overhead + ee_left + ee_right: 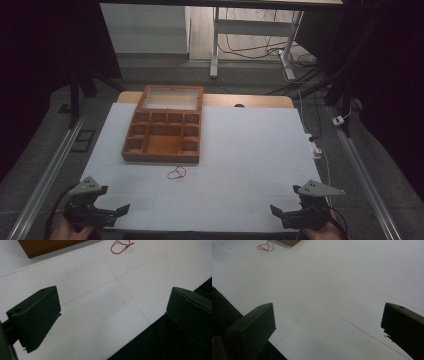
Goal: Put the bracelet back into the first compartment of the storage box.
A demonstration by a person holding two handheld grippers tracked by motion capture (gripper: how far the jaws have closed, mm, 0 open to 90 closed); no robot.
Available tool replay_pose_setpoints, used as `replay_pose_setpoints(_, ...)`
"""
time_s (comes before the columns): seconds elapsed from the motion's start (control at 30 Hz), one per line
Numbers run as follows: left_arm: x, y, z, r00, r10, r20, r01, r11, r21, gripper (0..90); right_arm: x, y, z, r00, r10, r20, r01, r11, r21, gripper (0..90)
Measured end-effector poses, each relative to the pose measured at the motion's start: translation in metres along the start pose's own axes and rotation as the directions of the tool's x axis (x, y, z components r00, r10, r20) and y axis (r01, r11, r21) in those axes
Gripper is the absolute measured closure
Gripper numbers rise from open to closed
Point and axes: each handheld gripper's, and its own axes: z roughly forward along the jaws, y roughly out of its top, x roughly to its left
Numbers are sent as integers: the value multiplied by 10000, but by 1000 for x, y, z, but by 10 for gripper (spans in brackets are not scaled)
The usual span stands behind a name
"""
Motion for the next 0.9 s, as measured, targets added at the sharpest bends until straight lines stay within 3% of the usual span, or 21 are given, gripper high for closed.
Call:
replay_pose_setpoints(0.17, -1, 2, -3, 10000, 72, 16, -72, 9999, -135, 0, 0, 0, 1, 10000, -22, 15, 22, 10000, 89, 0)
replay_pose_setpoints(0.33, 4, 3, -5, 9998, -172, 70, 174, 9994, -312, 0, 1, 0, 1, 10000, -35, 12, 34, 9999, 136, 0)
replay_pose_setpoints(0.73, -2, 19, 11, 9952, 485, 846, -456, 9983, -357, 0, 1, 1, 3, 9999, -117, 34, 116, 9996, 267, 0)
replay_pose_setpoints(0.9, -4, 24, 19, 9926, 730, 972, -694, 9968, -399, 0, 1, 1, 3, 10000, -95, 3, 95, 9996, 278, 0)
